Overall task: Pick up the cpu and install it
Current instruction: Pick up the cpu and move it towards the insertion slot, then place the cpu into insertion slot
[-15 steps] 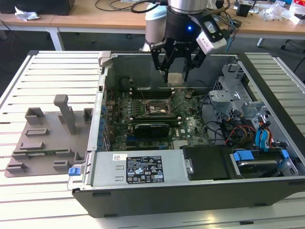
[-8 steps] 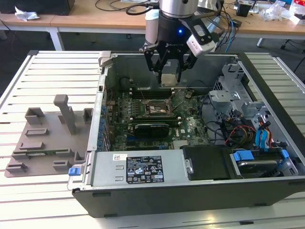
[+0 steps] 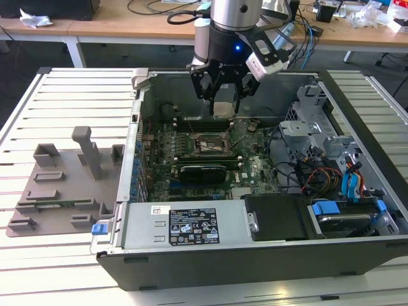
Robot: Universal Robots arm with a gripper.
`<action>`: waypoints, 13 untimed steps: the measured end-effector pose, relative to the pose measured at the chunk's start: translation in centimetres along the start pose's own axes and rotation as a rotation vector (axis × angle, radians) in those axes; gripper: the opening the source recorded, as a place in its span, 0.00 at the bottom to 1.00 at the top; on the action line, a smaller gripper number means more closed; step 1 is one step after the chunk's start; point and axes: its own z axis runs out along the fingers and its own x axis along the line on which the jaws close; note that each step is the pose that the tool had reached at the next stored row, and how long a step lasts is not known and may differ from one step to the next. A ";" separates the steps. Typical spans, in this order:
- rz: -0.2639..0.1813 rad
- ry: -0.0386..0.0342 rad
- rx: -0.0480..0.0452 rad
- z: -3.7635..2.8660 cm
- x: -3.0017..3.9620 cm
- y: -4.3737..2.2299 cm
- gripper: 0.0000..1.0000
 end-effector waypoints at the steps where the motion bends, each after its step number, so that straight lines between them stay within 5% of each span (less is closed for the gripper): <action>1: 0.000 0.0000 -0.0001 0.01 0.00 0.00 0.55; 13: 0.035 0.0007 0.0002 0.04 0.00 0.00 0.55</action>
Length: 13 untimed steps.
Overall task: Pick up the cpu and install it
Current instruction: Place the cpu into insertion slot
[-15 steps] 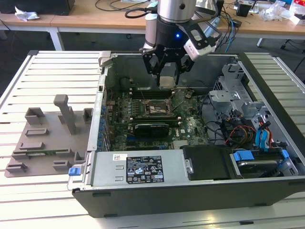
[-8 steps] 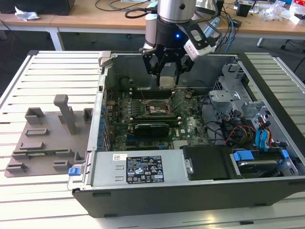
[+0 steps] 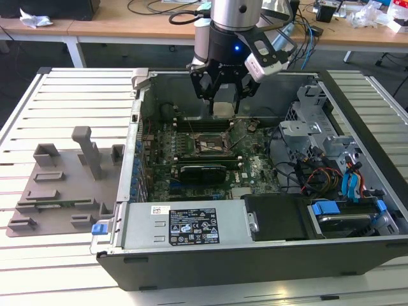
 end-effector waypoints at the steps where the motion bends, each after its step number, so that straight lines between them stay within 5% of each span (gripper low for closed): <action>1: 0.002 0.0000 0.0000 0.00 0.00 0.00 0.55; 5: 0.018 0.0004 0.0002 0.01 0.00 0.00 0.55; 13: 0.124 0.0026 0.0012 0.05 0.00 0.00 0.55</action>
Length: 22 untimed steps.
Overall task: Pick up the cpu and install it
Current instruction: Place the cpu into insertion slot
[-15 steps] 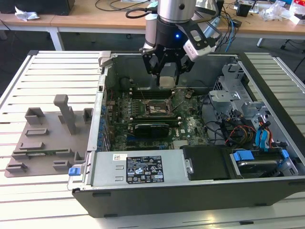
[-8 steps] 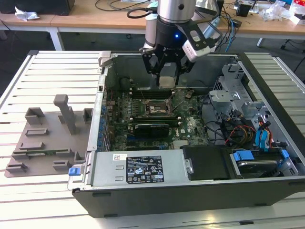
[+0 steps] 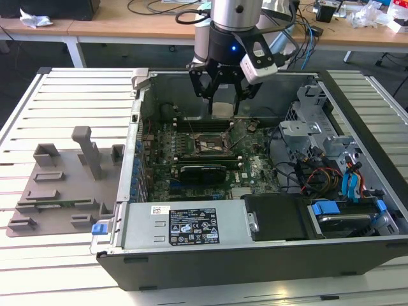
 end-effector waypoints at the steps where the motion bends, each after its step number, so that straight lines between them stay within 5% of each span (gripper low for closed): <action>1: 0.013 0.0003 0.0001 0.00 0.00 0.00 0.55; 13: 0.142 0.0031 0.0014 0.04 0.00 0.00 0.55; 22: 0.282 0.0061 0.0025 0.09 0.00 0.00 0.55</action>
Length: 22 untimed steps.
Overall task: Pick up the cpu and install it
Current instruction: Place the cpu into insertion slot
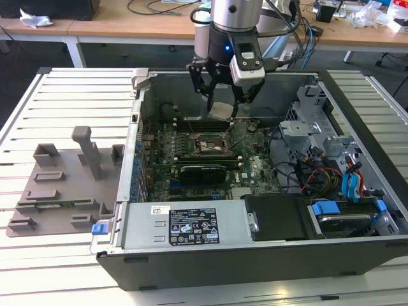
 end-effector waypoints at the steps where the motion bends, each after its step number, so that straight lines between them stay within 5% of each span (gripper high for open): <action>1: 0.020 0.0004 0.0002 0.00 0.00 0.00 0.55; 22: 0.271 0.0059 0.0021 0.07 0.00 0.00 0.55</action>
